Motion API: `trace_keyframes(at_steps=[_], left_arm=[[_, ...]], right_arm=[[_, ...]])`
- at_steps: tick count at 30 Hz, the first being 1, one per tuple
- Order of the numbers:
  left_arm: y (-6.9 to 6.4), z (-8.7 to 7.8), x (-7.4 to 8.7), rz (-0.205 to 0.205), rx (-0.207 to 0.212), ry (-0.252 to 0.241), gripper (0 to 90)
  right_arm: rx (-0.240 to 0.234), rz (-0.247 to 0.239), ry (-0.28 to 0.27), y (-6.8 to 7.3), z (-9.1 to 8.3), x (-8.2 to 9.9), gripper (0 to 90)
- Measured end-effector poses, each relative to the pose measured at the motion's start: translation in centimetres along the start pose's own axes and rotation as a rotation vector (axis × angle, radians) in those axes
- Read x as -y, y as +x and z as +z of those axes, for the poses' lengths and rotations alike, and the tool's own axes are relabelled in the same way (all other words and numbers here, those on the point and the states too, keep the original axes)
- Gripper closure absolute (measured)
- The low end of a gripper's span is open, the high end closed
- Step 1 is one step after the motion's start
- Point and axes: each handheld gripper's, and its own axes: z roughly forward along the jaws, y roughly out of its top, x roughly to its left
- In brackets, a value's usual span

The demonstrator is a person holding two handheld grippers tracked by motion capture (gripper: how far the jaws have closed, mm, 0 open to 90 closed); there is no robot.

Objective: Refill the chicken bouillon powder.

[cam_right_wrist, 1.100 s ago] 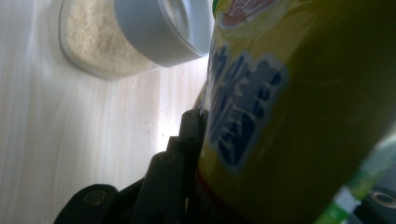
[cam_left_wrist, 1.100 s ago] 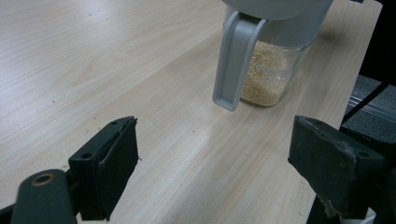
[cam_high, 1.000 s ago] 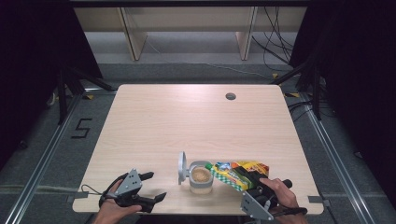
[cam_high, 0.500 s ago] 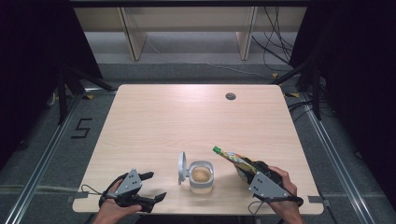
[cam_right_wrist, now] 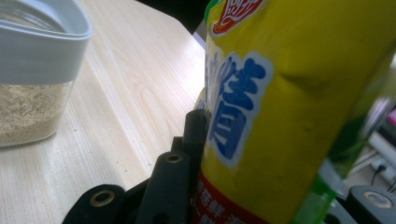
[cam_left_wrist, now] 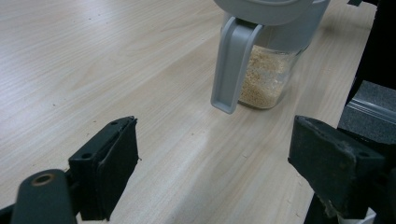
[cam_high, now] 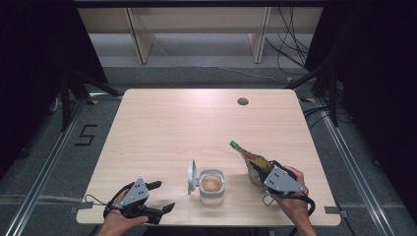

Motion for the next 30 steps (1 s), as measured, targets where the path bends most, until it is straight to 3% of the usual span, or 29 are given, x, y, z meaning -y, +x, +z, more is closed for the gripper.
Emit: trace_keyframes(at_steps=[1, 2, 4, 8, 10, 11, 19, 20, 22, 25, 28, 30], left_arm=[[0.0, 0.0, 0.0, 0.0, 0.0, 0.0, 15.2], [-0.1, 0.0, 0.1, -0.025, -0.005, -0.001, 15.2], [0.0, 0.0, 0.1, -0.022, -0.001, 0.003, 15.2], [0.0, 0.0, 0.1, -0.016, -0.007, 0.007, 15.2], [0.1, 0.0, 0.0, 0.006, 0.003, 0.005, 15.2], [0.0, 0.0, 0.1, -0.01, -0.001, 0.005, 15.2], [0.1, 0.0, 0.0, 0.006, 0.006, 0.007, 15.2], [0.0, 0.0, 0.0, -0.006, 0.004, 0.007, 15.2], [0.1, 0.0, 0.0, 0.007, 0.005, 0.009, 15.2], [-0.1, 0.1, 0.1, -0.019, 0.001, 0.001, 15.2], [-0.1, 0.1, 0.1, -0.016, -0.001, 0.002, 15.2], [0.1, 0.0, 0.0, 0.011, 0.004, 0.014, 15.2]], right_arm=[[0.01, 0.036, -0.003, -0.1, -0.2, 0.3, 77.1], [0.016, 0.049, -0.003, -0.2, -0.3, 0.4, 76.7], [0.02, 0.081, 0.012, -0.3, -0.6, 0.7, 75.0], [0.036, 0.106, 0.027, -0.2, -1.3, 0.9, 74.4], [0.046, 0.112, 0.027, -0.2, -1.5, 1.0, 74.0], [0.049, 0.139, 0.034, -0.2, -1.6, 1.0, 73.9], [0.072, 0.205, 0.041, 0.2, -2.4, 1.2, 71.5], [0.079, 0.204, 0.038, 0.1, -2.5, 1.3, 70.4], [0.092, 0.221, 0.043, 0.2, -2.8, 1.4, 67.1], [0.094, 0.244, 0.044, 0.3, -3.2, 1.3, 61.1], [0.098, 0.243, 0.04, 0.6, -3.4, 1.0, 56.5], [0.093, 0.259, 0.053, 0.9, -3.5, 0.8, 50.8]])
